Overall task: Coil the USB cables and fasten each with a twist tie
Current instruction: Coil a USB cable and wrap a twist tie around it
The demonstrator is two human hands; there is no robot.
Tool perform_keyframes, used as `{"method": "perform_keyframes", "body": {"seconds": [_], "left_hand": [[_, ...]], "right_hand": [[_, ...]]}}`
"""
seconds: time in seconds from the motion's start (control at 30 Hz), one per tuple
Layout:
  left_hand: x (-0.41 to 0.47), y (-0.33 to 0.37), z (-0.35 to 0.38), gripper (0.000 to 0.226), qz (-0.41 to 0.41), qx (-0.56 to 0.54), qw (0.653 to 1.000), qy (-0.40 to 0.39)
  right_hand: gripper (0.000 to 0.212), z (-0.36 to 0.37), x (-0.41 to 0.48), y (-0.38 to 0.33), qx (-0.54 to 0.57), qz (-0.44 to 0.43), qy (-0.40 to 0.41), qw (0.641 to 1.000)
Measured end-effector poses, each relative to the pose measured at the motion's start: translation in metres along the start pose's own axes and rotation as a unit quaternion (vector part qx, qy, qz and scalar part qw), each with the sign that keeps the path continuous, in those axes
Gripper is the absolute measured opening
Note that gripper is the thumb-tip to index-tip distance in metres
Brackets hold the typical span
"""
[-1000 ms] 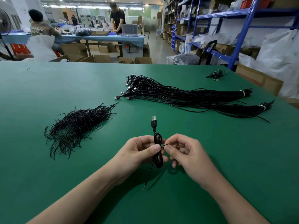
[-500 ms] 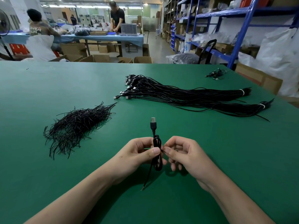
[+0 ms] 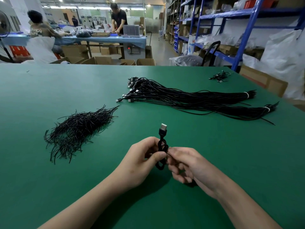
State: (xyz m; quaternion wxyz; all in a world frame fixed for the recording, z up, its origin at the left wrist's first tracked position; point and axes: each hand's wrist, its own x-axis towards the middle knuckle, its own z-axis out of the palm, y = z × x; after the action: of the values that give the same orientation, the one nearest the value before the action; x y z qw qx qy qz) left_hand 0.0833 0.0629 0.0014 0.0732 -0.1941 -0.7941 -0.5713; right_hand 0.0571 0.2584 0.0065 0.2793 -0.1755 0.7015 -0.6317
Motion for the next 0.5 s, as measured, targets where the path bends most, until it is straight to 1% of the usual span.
{"method": "perform_keyframes", "body": {"seconds": [0.13, 0.2, 0.27, 0.33, 0.4, 0.5], "left_hand": [[0.0, 0.001, -0.002, 0.016, 0.061, 0.093, 0.994, 0.011], [-0.001, -0.001, -0.002, 0.018, 0.066, 0.108, 0.992, 0.014], [-0.001, -0.002, -0.002, 0.025, 0.067, 0.125, 0.99, 0.018], [-0.001, -0.002, -0.002, 0.03, 0.078, 0.156, 0.985, 0.016], [-0.001, -0.002, 0.0, 0.03, 0.096, 0.186, 0.978, 0.012], [-0.002, -0.002, 0.003, 0.03, 0.115, 0.188, 0.975, 0.033]], "right_hand": [[0.037, 0.0, 0.003, 0.001, 0.009, -0.015, -0.004, 1.0], [0.033, 0.002, 0.004, 0.003, 0.033, -0.018, 0.001, 0.999], [0.03, 0.005, 0.004, 0.004, 0.049, -0.014, 0.01, 0.999], [0.037, 0.008, 0.005, 0.005, 0.058, -0.004, 0.031, 0.998], [0.044, 0.011, 0.005, 0.005, 0.059, 0.006, 0.066, 0.996], [0.042, 0.018, 0.005, 0.005, 0.059, -0.007, 0.112, 0.992]]}}
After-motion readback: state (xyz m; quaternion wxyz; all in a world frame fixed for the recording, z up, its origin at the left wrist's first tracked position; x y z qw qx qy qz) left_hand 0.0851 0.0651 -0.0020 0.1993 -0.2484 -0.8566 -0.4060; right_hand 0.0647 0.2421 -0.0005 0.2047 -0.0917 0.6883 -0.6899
